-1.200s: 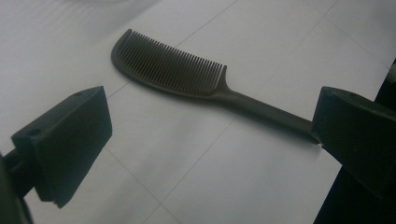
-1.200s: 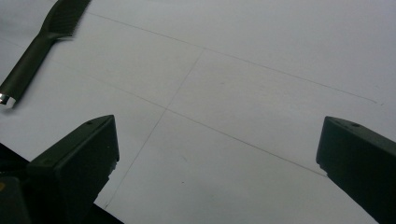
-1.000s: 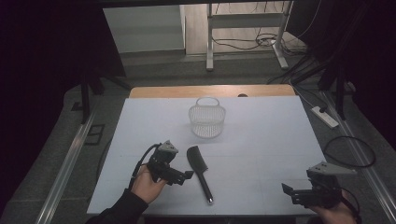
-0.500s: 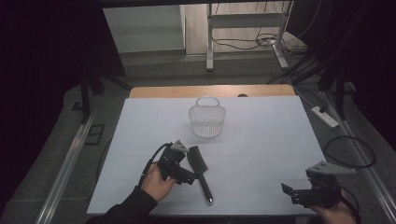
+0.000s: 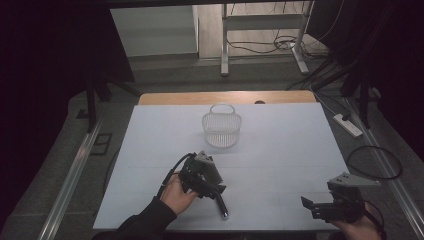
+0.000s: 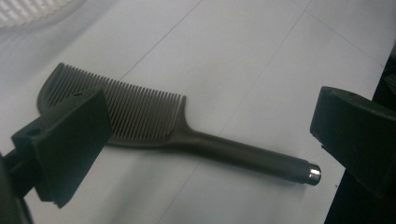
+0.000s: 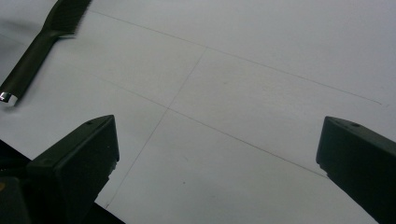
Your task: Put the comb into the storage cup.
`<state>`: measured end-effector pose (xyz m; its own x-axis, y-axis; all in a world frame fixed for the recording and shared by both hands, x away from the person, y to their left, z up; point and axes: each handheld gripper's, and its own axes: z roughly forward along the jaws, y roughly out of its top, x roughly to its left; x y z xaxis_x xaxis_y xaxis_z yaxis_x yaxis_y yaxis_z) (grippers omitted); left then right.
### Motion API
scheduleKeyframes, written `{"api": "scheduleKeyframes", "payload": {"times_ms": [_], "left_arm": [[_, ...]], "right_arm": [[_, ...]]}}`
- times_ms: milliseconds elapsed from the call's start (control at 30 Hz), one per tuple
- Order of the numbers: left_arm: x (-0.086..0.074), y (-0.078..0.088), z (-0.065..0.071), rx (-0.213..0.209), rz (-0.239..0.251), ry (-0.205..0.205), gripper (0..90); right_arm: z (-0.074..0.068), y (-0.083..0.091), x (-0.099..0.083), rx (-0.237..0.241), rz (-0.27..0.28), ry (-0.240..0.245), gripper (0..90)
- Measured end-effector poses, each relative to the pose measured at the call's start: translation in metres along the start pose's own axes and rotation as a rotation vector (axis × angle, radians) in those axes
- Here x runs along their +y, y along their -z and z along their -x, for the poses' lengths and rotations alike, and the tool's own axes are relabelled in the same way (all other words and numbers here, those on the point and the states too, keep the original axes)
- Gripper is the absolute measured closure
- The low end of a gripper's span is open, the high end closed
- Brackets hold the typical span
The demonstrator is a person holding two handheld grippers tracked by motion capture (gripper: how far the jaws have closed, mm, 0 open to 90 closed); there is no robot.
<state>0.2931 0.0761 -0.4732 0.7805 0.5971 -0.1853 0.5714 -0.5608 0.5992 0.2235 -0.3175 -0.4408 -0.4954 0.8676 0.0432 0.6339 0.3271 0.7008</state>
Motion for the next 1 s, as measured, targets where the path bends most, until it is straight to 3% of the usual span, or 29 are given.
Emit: {"api": "scheduleKeyframes", "payload": {"times_ms": [267, 433, 500, 533, 567, 633, 733, 767, 800, 833, 1000], "left_arm": [[0.01, -0.01, 0.006, -0.024, -0.012, -0.015, 0.0], [0.013, -0.016, 0.013, -0.002, -0.046, -0.042, 1.4], [0.012, -0.016, 0.013, 0.0, -0.052, -0.047, 9.9], [0.012, -0.016, 0.013, -0.001, -0.052, -0.044, 25.7], [0.011, -0.015, 0.012, -0.006, -0.05, -0.037, 25.7], [0.01, -0.015, 0.011, -0.023, -0.056, -0.023, 40.9], [0.009, -0.014, 0.01, -0.053, -0.058, -0.016, 75.9], [0.009, -0.014, 0.01, -0.057, -0.06, -0.016, 82.3], [0.009, -0.014, 0.01, -0.062, -0.06, -0.019, 82.3], [0.009, -0.014, 0.011, -0.064, -0.058, -0.021, 88.7], [0.007, -0.018, 0.015, -0.063, -0.078, -0.031, 88.8]], "right_arm": [[0.0, 0.0, 0.0, 0.001, -0.001, 0.0, 0.0], [0.0, 0.0, 0.0, 0.002, -0.001, 0.0, 0.0], [0.0, 0.0, 0.0, 0.003, 0.0, 0.001, 0.0], [0.0, 0.0, 0.0, 0.003, 0.0, 0.001, 0.0], [0.0, 0.0, 0.0, 0.003, 0.0, 0.001, 0.0], [0.0, 0.0, 0.0, 0.004, 0.0, 0.001, 0.0], [0.0, 0.0, 0.0, 0.004, 0.0, 0.002, 0.0], [0.0, 0.0, 0.0, 0.004, 0.0, 0.002, 0.0], [0.0, 0.0, 0.0, 0.004, 0.0, 0.002, 0.0], [0.0, 0.0, 0.0, 0.003, 0.0, 0.002, 0.0], [0.0, 0.0, 0.0, 0.002, -0.001, 0.002, 0.0]]}}
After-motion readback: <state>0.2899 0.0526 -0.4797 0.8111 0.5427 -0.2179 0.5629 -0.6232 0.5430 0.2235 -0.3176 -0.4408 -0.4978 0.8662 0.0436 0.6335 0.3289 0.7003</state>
